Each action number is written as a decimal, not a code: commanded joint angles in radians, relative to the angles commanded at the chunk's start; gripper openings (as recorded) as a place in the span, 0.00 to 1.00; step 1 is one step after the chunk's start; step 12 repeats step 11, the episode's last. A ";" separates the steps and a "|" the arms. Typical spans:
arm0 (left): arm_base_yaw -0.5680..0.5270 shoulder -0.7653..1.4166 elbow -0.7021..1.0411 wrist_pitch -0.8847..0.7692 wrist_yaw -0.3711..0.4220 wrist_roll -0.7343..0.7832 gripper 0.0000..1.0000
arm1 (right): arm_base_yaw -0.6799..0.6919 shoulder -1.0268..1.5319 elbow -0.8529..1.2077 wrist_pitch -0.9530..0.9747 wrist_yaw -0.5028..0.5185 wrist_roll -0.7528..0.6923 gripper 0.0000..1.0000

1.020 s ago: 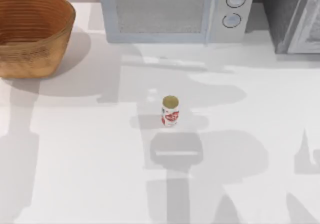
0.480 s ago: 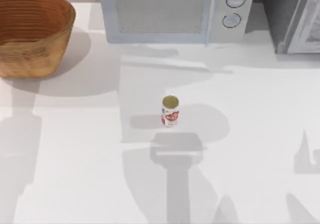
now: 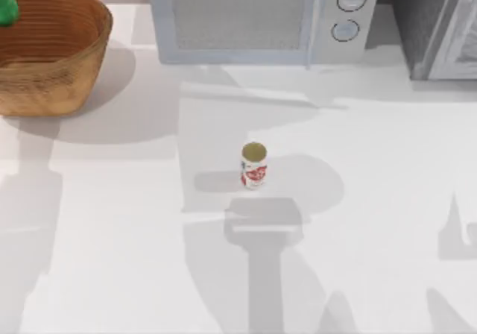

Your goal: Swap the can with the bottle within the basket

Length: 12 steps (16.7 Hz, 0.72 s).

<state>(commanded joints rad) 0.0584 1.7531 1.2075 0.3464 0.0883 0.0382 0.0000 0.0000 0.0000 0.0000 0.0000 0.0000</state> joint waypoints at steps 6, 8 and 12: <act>0.000 0.000 0.000 0.000 0.000 0.000 1.00 | 0.000 0.000 0.000 0.000 0.000 0.000 1.00; 0.000 0.000 0.000 0.000 0.000 0.000 1.00 | 0.000 0.000 0.000 0.000 0.000 0.000 1.00; 0.000 0.000 0.000 0.000 0.000 0.000 1.00 | 0.000 0.000 0.000 0.000 0.000 0.000 1.00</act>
